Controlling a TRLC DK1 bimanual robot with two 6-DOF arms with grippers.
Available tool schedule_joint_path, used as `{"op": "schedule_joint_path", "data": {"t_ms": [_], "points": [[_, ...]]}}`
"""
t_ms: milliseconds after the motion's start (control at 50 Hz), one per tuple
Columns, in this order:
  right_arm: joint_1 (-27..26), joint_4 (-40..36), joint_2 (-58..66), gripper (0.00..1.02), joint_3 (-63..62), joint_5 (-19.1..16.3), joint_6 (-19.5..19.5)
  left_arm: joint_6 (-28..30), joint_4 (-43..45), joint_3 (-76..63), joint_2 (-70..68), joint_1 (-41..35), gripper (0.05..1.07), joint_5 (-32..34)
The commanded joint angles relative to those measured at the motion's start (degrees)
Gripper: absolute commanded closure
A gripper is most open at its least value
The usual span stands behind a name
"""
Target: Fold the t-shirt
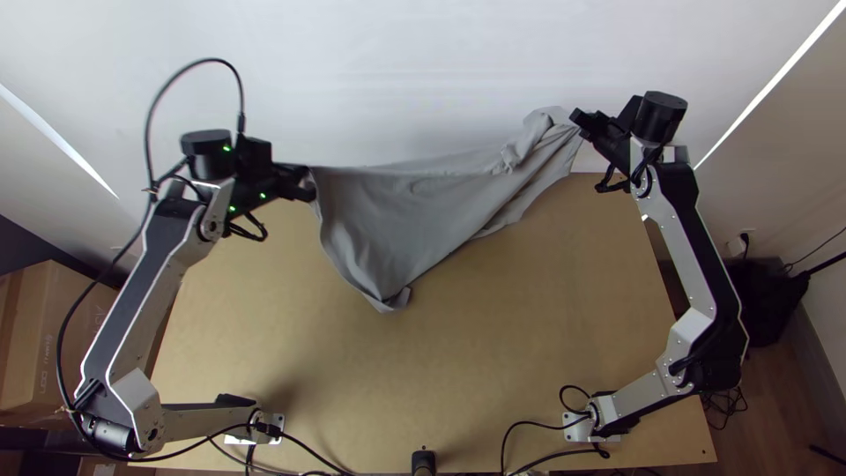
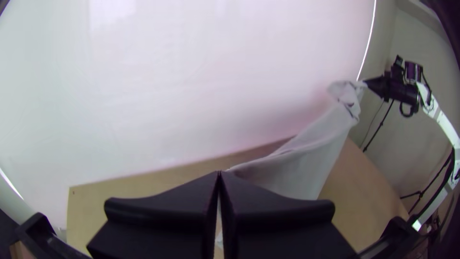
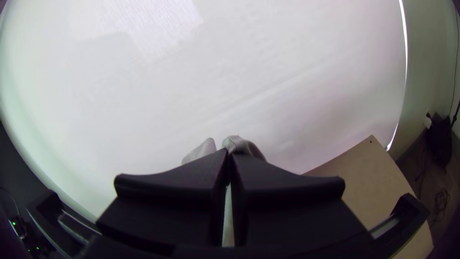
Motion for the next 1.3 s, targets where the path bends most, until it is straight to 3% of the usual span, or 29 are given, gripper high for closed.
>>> {"op": "schedule_joint_path", "data": {"t_ms": [0, 260, 480, 680, 1020, 1280], "points": [[1.33, 3.34, -5.25, 1.0, 2.34, 2.25, -3.73, 0.79, 1.39, 6.02, -1.07, 1.83, 1.05, 0.75], [3.27, 11.16, -15.53, 1.0, 1.11, 3.57, -5.22, -0.18, 1.65, 16.75, -2.39, 3.5, 1.05, 0.75], [7.92, 12.57, -25.46, 1.0, 0.14, 3.39, -5.92, -3.6, 2.97, 18.85, -9.16, 3.5, 1.05, 0.13], [12.49, 8.61, -34.16, 1.0, -0.56, 2.69, -7.07, -5.36, 2.44, 18.33, -18.56, 1.66, 1.05, -2.15], [14.52, -2.64, -44.18, 1.0, -2.5, 0.23, -4.43, -4.48, 2.0, 17.01, -30.17, 1.22, 1.05, -4.44], [16.63, -3.78, -45.94, 1.0, 1.19, -3.11, -2.85, -9.23, 1.56, 17.8, -32.63, 1.22, 1.05, -4.35]]}}
